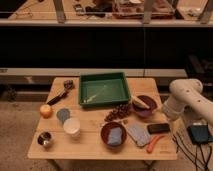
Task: Place eraser in plastic cup
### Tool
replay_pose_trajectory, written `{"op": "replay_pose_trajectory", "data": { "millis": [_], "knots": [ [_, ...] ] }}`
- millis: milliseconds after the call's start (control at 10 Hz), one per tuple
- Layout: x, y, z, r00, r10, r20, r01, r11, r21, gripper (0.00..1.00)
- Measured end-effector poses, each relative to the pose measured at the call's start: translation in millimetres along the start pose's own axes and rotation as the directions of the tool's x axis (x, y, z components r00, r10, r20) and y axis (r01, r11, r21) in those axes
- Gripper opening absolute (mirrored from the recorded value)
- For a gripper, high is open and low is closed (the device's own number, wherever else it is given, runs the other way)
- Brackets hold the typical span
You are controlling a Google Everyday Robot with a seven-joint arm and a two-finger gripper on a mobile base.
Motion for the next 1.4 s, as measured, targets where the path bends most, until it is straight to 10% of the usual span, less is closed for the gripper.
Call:
{"op": "replay_pose_trajectory", "data": {
  "millis": [1400],
  "knots": [
    [16.4, -5.5, 36.5, 0.990, 0.104, 0.092, -0.102, 0.994, -0.030, 0.80]
  ]
}}
